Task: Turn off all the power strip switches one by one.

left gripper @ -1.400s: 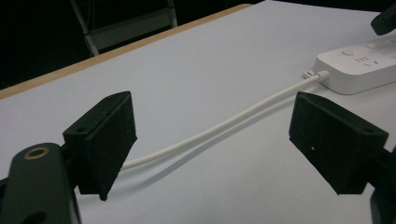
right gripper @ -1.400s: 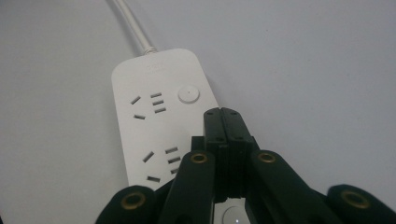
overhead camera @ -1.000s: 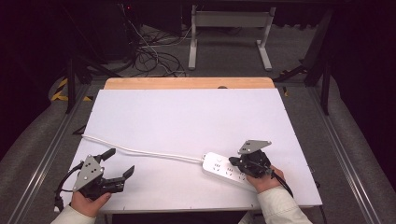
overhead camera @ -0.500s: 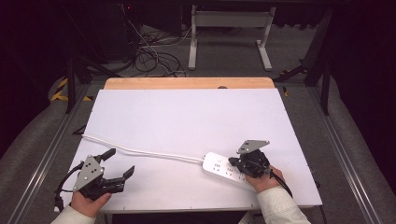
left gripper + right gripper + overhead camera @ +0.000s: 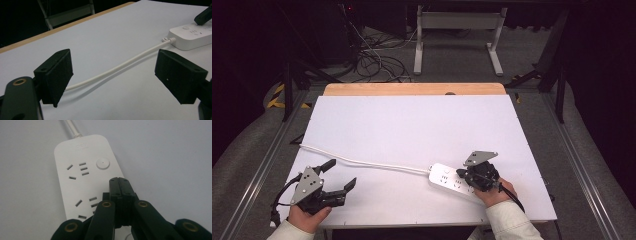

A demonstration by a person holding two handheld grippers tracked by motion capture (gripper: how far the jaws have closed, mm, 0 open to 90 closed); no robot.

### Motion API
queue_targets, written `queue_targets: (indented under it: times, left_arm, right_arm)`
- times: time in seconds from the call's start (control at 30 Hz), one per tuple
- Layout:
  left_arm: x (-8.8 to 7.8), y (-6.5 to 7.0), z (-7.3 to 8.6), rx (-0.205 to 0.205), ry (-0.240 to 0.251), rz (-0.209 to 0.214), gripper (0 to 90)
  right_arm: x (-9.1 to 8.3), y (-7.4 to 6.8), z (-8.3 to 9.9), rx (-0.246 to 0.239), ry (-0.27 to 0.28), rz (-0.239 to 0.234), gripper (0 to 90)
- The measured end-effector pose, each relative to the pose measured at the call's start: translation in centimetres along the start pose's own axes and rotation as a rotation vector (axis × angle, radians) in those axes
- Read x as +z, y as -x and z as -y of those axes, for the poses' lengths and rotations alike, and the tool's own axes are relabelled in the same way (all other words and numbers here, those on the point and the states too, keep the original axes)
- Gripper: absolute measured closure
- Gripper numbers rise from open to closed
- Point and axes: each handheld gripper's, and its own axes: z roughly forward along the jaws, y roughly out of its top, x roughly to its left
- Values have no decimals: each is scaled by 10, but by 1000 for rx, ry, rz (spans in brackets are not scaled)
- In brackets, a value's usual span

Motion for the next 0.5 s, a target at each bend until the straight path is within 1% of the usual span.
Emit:
queue_targets:
  times: [0.13, 0.33, 0.37, 0.43, 0.47, 0.5]
  left_arm:
    - [0, 0, 0, 7, 1, -1, 153]
    - [-1, 0, 0, 8, 1, -1, 153]
    - [-1, -1, 0, 8, 1, -1, 153]
    - [0, -1, 0, 1, 2, 0, 153]
    - [0, -1, 0, -4, 1, -1, 153]
    - [0, -1, 0, -5, 2, 0, 153]
  right_arm:
    - [1, -1, 0, 3, -7, 4, 900]
    - [1, -3, 0, -11, 1, 18, 900]
    - [0, -3, 1, -8, 3, 23, 900]
    - [0, -3, 2, -13, 24, 20, 900]
    - [-3, -2, 1, -16, 27, 25, 900]
    - [-4, -3, 1, -29, 26, 33, 900]
